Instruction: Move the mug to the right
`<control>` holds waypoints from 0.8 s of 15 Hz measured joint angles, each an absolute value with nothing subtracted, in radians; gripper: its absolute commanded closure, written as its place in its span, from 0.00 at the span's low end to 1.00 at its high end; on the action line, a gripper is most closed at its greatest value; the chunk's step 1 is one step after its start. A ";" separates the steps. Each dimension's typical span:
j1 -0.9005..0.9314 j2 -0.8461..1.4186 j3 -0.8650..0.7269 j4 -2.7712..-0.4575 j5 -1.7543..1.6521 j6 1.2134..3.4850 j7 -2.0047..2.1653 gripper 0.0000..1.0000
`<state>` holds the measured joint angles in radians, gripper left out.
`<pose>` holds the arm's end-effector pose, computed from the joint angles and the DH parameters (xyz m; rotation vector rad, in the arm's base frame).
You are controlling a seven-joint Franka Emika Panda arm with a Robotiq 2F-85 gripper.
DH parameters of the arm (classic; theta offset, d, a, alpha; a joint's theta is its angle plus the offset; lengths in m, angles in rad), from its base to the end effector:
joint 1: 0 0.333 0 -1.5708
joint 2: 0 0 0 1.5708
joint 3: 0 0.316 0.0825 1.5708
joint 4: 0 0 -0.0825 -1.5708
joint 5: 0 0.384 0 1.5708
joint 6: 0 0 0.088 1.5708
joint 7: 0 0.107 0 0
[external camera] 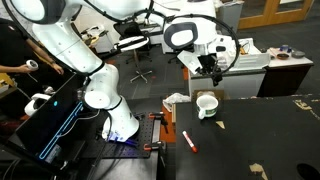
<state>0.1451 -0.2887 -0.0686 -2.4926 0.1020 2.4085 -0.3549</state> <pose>0.4541 0.0352 0.4116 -3.0074 -0.5525 -0.3289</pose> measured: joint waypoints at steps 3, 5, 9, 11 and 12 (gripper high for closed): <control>0.145 -0.234 -0.064 -2.485 0.102 2.408 -0.388 0.00; 0.145 -0.200 -0.063 -2.479 0.102 2.408 -0.431 0.00; 0.140 -0.134 -0.063 -2.472 0.103 2.408 -0.512 0.00; 0.134 -0.103 -0.063 -2.468 0.103 2.410 -0.530 0.00; 0.131 -0.087 -0.062 -2.465 0.102 2.411 -0.532 0.00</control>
<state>0.1309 -0.0872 -0.0618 -2.4646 0.1023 2.4112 -0.5319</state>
